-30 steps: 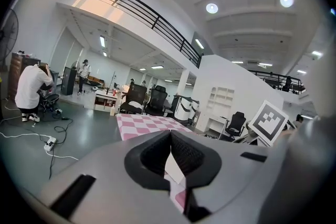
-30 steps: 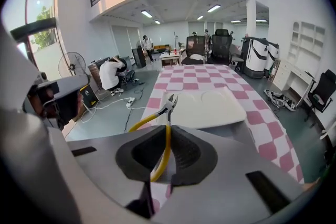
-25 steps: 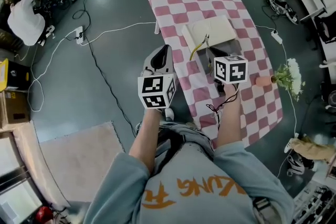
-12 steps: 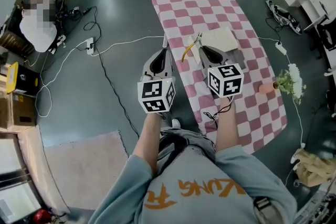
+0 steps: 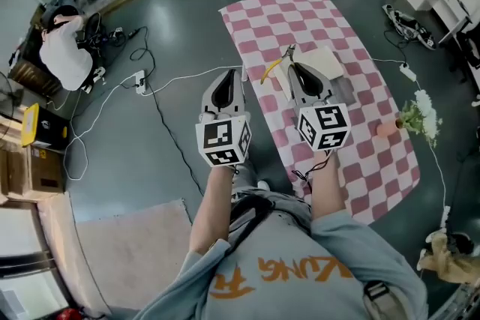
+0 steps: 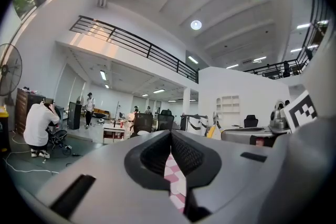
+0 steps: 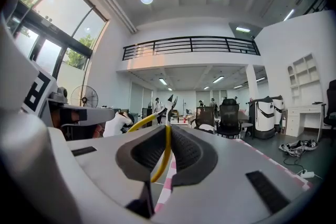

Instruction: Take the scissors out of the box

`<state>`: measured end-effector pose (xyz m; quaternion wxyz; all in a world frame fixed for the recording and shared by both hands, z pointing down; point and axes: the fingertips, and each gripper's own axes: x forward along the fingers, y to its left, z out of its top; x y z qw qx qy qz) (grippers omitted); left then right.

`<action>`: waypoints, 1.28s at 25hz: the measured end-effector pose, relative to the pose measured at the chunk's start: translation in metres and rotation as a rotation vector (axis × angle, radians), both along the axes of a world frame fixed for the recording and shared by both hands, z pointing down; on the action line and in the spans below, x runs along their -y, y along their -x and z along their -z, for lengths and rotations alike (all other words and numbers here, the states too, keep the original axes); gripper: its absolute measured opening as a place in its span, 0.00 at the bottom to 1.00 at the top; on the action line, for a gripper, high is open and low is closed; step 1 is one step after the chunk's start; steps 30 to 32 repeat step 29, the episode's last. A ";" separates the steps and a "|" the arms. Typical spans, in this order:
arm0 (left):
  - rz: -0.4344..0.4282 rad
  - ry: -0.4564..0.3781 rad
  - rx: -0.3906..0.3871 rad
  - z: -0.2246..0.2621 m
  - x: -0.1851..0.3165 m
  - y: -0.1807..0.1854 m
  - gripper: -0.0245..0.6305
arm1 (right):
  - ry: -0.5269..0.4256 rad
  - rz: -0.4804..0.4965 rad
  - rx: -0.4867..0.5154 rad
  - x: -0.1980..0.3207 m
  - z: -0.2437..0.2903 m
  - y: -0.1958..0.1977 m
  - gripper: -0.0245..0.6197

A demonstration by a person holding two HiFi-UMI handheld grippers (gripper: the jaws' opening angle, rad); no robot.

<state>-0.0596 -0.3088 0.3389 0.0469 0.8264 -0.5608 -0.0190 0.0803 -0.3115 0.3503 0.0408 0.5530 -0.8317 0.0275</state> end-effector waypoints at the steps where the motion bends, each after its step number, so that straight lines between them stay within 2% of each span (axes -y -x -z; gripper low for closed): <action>1: 0.001 -0.008 0.005 0.003 0.000 0.001 0.07 | -0.008 -0.004 0.007 0.000 0.002 0.000 0.09; 9: 0.005 -0.027 0.041 0.007 -0.003 0.003 0.07 | -0.029 -0.001 0.023 0.000 0.008 0.003 0.09; 32: -0.010 0.012 0.041 -0.011 0.006 -0.006 0.07 | -0.040 -0.012 0.006 0.003 0.003 -0.004 0.09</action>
